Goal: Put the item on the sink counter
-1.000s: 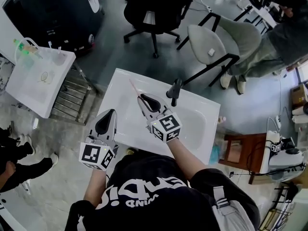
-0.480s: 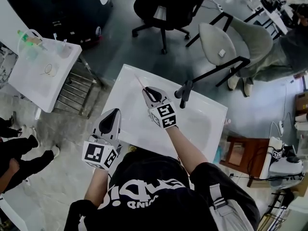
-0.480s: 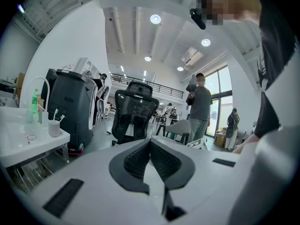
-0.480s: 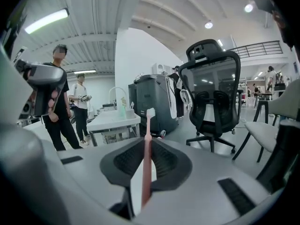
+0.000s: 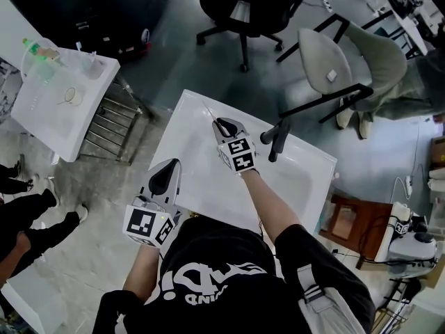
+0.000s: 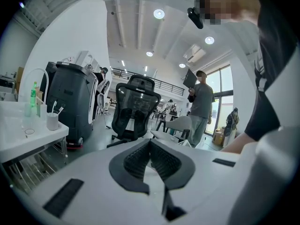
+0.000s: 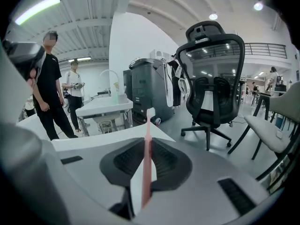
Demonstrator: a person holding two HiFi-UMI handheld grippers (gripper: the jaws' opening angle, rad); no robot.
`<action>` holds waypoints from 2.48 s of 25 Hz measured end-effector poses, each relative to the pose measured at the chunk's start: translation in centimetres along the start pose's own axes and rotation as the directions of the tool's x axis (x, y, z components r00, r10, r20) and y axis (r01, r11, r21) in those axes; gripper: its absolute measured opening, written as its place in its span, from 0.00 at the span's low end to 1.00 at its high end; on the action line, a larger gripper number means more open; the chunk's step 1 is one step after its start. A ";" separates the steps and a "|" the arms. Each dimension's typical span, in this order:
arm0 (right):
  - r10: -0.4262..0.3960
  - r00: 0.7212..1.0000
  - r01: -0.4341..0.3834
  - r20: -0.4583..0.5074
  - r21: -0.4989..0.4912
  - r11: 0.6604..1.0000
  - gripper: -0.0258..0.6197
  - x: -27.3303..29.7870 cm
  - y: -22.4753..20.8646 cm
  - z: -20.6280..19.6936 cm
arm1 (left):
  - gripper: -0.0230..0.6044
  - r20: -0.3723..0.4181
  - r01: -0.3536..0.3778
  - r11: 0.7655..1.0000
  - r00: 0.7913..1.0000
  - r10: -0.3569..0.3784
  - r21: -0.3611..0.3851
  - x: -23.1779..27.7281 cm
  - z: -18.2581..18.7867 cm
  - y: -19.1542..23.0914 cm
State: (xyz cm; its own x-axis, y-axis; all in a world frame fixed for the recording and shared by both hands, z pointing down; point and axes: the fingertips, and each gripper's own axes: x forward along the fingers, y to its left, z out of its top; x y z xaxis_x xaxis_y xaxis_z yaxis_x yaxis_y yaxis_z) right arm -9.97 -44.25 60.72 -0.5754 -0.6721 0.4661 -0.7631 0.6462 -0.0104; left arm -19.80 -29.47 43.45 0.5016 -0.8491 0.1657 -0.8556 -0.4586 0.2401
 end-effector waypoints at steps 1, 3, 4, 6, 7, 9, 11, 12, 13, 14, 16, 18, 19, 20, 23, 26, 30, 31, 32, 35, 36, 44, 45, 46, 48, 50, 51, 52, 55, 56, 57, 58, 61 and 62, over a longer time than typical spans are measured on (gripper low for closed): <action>-0.005 1.000 0.005 -0.014 -0.004 1.000 0.13 0.4 -0.3 -0.4 | 0.07 -0.002 0.000 1.000 1.000 0.000 -0.002 0.2 -0.1 0.2; -0.013 0.999 0.013 -0.040 -0.005 1.000 0.13 1.1 -1.0 -1.1 | 0.07 -0.009 0.000 1.000 1.000 0.000 -0.005 0.5 -0.3 0.5; -0.017 0.999 0.017 -0.051 -0.003 1.000 0.13 1.4 -1.2 -1.4 | 0.07 -0.013 0.000 1.000 1.000 0.000 -0.007 0.7 -0.3 0.7; -0.027 0.997 0.027 -0.071 0.001 1.000 0.13 2.0 -1.6 -2.1 | 0.07 -0.020 0.000 1.000 1.000 0.000 -0.011 1.1 -0.5 1.1; -0.033 0.996 0.033 -0.081 0.003 0.999 0.13 2.2 -1.7 -2.4 | 0.07 -0.023 0.001 1.000 1.000 -0.001 -0.013 1.2 -0.6 1.2; -0.042 0.994 0.043 -0.099 0.003 0.999 0.13 2.6 -1.9 -3.0 | 0.07 -0.029 0.002 1.000 1.000 -0.003 -0.018 1.5 -0.7 1.4; -0.050 0.992 0.049 -0.115 -0.007 0.999 0.13 2.8 -2.0 -3.2 | 0.07 -0.032 0.004 1.000 0.999 -0.005 -0.022 1.8 -0.8 1.6; -0.052 0.991 0.051 -0.122 -0.014 0.999 0.13 2.9 -1.9 -3.3 | 0.07 -0.033 0.004 1.000 0.999 -0.005 -0.023 1.9 -0.8 1.7; -0.052 0.990 0.050 -0.128 -0.022 0.999 0.13 3.0 -1.8 -3.3 | 0.07 -0.035 0.005 1.000 0.999 -0.006 -0.025 2.0 -0.9 1.8; -0.050 0.990 0.046 -0.135 -0.029 0.998 0.13 3.0 -1.6 -3.2 | 0.07 -0.037 0.006 1.000 0.999 -0.007 -0.026 2.1 -1.0 1.9; -0.046 0.987 0.041 -0.154 -0.039 0.998 0.13 3.0 -1.2 -3.3 | 0.07 -0.041 0.009 0.999 0.999 -0.010 -0.031 2.2 -1.1 1.9; -0.050 0.983 0.044 -0.174 -0.041 0.998 0.13 3.1 -1.2 -3.5 | 0.07 -0.042 0.013 0.999 0.999 -0.014 -0.035 2.4 -1.2 1.8; -0.052 0.981 0.046 -0.186 -0.041 0.998 0.13 3.3 -1.3 -3.6 | 0.07 -0.042 0.015 0.999 0.999 -0.016 -0.036 2.5 -1.3 1.8; -0.055 0.979 0.047 -0.199 -0.043 0.998 0.13 3.4 -1.4 -3.8 | 0.07 -0.043 0.016 0.999 0.999 -0.018 -0.038 2.6 -1.3 1.8; -0.063 0.970 0.048 -0.234 -0.069 0.996 0.13 3.6 -1.3 -4.1 | 0.07 -0.044 0.017 0.999 0.999 -0.019 -0.043 2.6 -1.4 1.8; -0.065 0.965 0.042 -0.255 -0.097 0.994 0.13 3.7 -1.0 -4.2 | 0.07 -0.044 0.014 0.999 0.999 -0.016 -0.045 2.5 -1.4 1.9; -0.064 0.965 0.045 -0.255 -0.082 0.996 0.13 3.7 -1.2 -4.2 | 0.07 -0.042 0.011 0.999 0.999 -0.013 -0.046 2.3 -1.4 2.2; -0.062 0.965 0.044 -0.254 -0.078 0.996 0.13 3.7 -1.2 -4.2 | 0.07 -0.041 0.009 0.999 0.999 -0.011 -0.047 2.2 -1.4 2.2; -0.061 0.965 0.042 -0.254 -0.077 0.996 0.13 3.7 -1.2 -4.2 | 0.07 -0.041 0.007 0.999 0.999 -0.009 -0.048 2.2 -1.4 2.3; -0.057 0.967 0.038 -0.249 -0.080 0.996 0.13 3.7 -1.1 -4.2 | 0.07 -0.040 0.005 0.999 0.999 -0.007 -0.049 2.1 -1.4 2.4; -0.056 0.967 0.037 -0.249 -0.078 0.996 0.13 3.7 -1.1 -4.2 | 0.07 -0.039 0.005 0.999 0.999 -0.007 -0.049 2.1 -1.4 2.5; -0.054 0.969 0.038 -0.241 -0.071 0.997 0.13 3.1 -0.9 -4.3 | 0.07 -0.037 0.003 0.999 0.999 -0.005 -0.052 1.6 -1.4 2.3; -0.058 0.971 0.042 -0.232 -0.074 0.996 0.13 2.9 -1.0 -4.1 | 0.07 -0.036 0.003 0.999 0.999 -0.005 -0.052 1.6 -1.4 2.3; -0.062 0.974 0.046 -0.220 -0.076 0.996 0.13 2.7 -1.0 -3.7 | 0.07 -0.036 0.004 0.999 0.999 -0.006 -0.051 1.6 -1.4 2.2; -0.064 0.979 0.051 -0.192 -0.071 0.996 0.13 2.2 -1.0 -2.8 | 0.07 -0.035 0.007 0.999 0.999 -0.009 -0.051 1.6 -1.4 2.1; -0.060 0.985 0.053 -0.162 -0.049 0.997 0.13 1.6 -0.9 -1.8 | 0.07 -0.033 0.016 0.999 0.999 -0.018 -0.051 1.7 -1.4 1.7; -0.057 0.988 0.053 -0.145 -0.035 0.998 0.13 1.2 -0.8 -1.3 | 0.07 -0.032 0.023 0.999 0.999 -0.025 -0.048 1.8 -1.4 1.5; -0.053 0.991 0.051 -0.126 -0.022 0.998 0.12 0.7 -0.6 -0.7 | 0.07 -0.031 0.030 0.999 0.999 -0.031 -0.044 1.8 -1.3 1.3; -0.035 0.997 0.035 -0.062 0.003 0.999 0.12 -1.4 0.4 1.6 | 0.07 -0.024 0.042 0.998 0.999 -0.043 -0.036 1.6 -1.0 0.8; -0.027 0.999 0.027 -0.041 0.009 1.000 0.12 -2.2 0.8 2.4 | 0.07 -0.021 0.044 0.998 0.999 -0.045 -0.035 1.6 -0.9 0.6; -0.019 1.000 0.020 -0.019 0.016 1.000 0.11 -3.1 1.2 3.2 | 0.07 -0.017 0.047 0.998 0.999 -0.047 -0.034 1.5 -0.8 0.4; -0.011 1.000 0.011 0.004 0.023 1.000 0.11 -3.9 1.7 3.9 | 0.07 -0.014 0.050 0.998 0.999 -0.051 -0.033 1.4 -0.7 0.2; 0.012 0.998 -0.014 0.067 0.033 0.999 0.11 -6.7 3.0 5.9 | 0.07 -0.003 0.062 0.998 0.998 -0.062 -0.027 1.1 -0.4 -0.5; 0.019 0.996 -0.022 0.088 0.037 0.999 0.11 -7.7 3.4 6.5 | 0.07 0.000 0.067 0.997 0.998 -0.067 -0.024 1.0 -0.2 -0.8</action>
State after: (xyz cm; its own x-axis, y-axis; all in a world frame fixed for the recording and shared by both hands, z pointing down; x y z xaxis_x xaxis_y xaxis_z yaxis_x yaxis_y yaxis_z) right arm -10.09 -39.23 51.37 -0.6132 -0.6889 0.3865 -0.7605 0.6472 -0.0531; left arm -18.60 -29.90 43.64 0.5576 -0.8166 0.1489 -0.8169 -0.5079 0.2735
